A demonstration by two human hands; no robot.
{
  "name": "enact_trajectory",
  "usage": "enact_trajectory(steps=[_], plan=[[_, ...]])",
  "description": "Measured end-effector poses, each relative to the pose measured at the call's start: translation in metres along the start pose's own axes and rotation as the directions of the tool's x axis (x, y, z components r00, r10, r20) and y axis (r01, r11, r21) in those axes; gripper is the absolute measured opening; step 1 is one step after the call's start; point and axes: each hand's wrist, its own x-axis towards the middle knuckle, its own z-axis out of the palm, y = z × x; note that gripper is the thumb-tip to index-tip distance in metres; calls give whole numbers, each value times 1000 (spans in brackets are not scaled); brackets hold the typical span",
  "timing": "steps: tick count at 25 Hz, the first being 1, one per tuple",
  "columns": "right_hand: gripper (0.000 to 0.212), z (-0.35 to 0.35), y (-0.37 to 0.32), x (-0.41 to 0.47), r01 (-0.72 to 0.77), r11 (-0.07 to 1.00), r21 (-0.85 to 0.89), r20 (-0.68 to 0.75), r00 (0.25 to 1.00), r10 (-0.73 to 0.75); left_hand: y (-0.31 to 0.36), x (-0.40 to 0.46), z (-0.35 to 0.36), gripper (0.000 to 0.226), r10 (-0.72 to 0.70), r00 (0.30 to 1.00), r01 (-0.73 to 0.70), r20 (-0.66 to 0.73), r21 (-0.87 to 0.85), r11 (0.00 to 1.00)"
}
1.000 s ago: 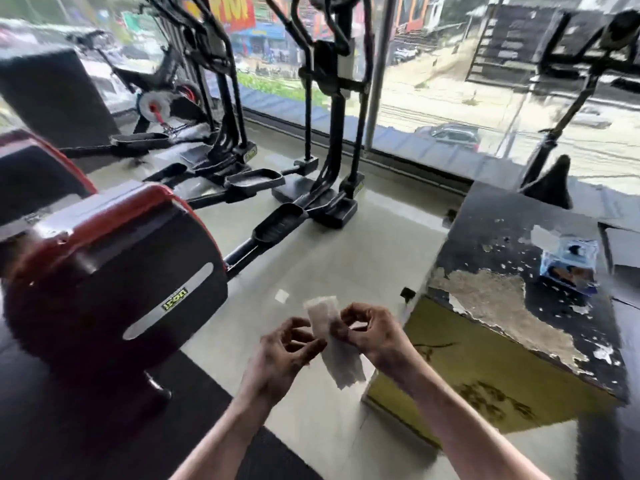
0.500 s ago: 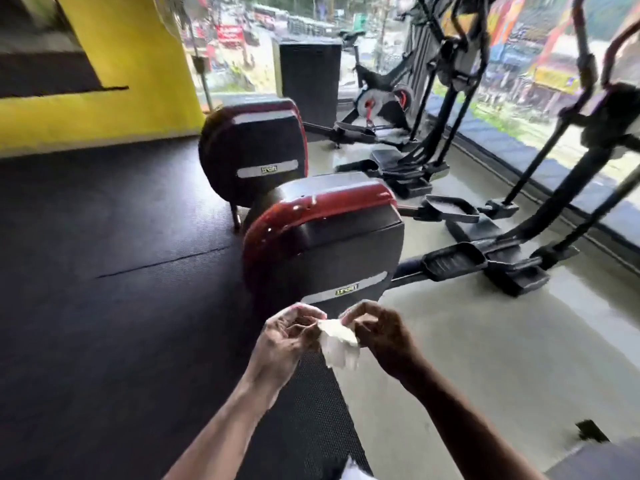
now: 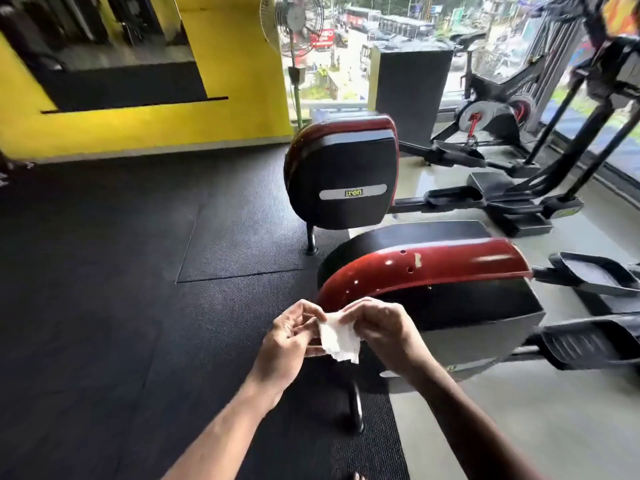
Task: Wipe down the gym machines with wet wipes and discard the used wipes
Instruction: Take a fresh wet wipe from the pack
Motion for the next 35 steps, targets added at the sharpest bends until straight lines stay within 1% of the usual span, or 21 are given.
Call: enact_trajectory(steps=[2, 3, 6, 7, 9, 11, 12, 14, 16, 19, 21, 23, 24, 26, 27, 28, 30, 31, 33, 34, 35], plan=[[29, 6, -4, 51, 28, 1000, -3, 37, 999, -28, 6, 32, -22, 19, 1, 999, -2, -46, -7, 1000], [23, 13, -4, 79, 27, 1000, 0, 66, 997, -27, 8, 50, -36, 14, 14, 997, -16, -75, -27, 1000], [5, 45, 11, 158, -17, 999, 43, 130, 991, 11, 8, 109, -86, 14, 59, 986, -61, -155, -3, 998], [5, 60, 16, 184, -49, 995, 90, 148, 988, 36, 4, 130, -106, 13, 69, 984, -71, -165, -7, 997], [17, 87, 24, 233, -116, 975, 191, 179, 981, 81, -1, 171, -145, 28, 59, 985, -62, -163, -18, 998], [27, 111, 22, 284, -145, 961, 237, 179, 978, 104, 3, 214, -183, 41, 41, 988, -49, -149, -50, 998], [31, 121, 18, 310, -167, 955, 246, 182, 975, 124, 8, 235, -204, 44, 22, 990, -33, -142, -79, 996], [37, 139, 8, 360, -160, 963, 216, 171, 978, 124, 26, 272, -241, 39, -20, 995, 9, -93, -121, 993], [41, 155, 5, 405, -141, 973, 180, 128, 985, 119, 42, 310, -274, 32, -56, 998, 55, -9, -103, 993], [34, 169, 12, 461, -131, 974, 185, 43, 991, 125, 60, 367, -308, 27, -61, 998, 62, 31, -18, 998], [33, 173, 22, 502, -148, 968, 203, 54, 989, 140, 65, 415, -322, 19, -62, 997, 62, 39, 0, 998], [39, 175, 34, 548, -212, 952, 223, 111, 975, 192, 66, 467, -333, 13, -53, 996, 52, 68, 14, 999], [37, 174, 42, 574, -230, 945, 230, 116, 971, 208, 66, 496, -339, 10, -48, 995, 46, 84, 27, 999], [27, 172, 57, 625, -206, 953, 223, 49, 979, 200, 69, 557, -352, 5, -58, 991, 53, 117, 47, 998], [20, 171, 61, 649, -180, 958, 224, 21, 983, 180, 72, 586, -358, 6, -65, 987, 58, 146, 55, 997], [17, 170, 65, 677, -172, 955, 241, -6, 984, 178, 74, 618, -366, 15, -78, 982, 64, 173, 82, 995], [11, 171, 70, 731, -193, 935, 297, -55, 974, 218, 85, 680, -382, 28, -105, 971, 73, 216, 153, 986], [9, 170, 73, 759, -194, 931, 309, -79, 970, 229, 94, 710, -390, 30, -102, 966, 65, 239, 156, 986], [16, 168, 84, 819, -186, 929, 321, -108, 967, 231, 111, 772, -404, 32, -75, 959, 38, 275, 137, 990], [15, 167, 90, 847, -211, 930, 301, -114, 960, 255, 116, 800, -410, 32, -75, 962, 40, 263, 138, 990], [8, 165, 92, 871, -234, 934, 271, -113, 956, 272, 122, 824, -414, 30, -80, 964, 52, 252, 119, 992]])
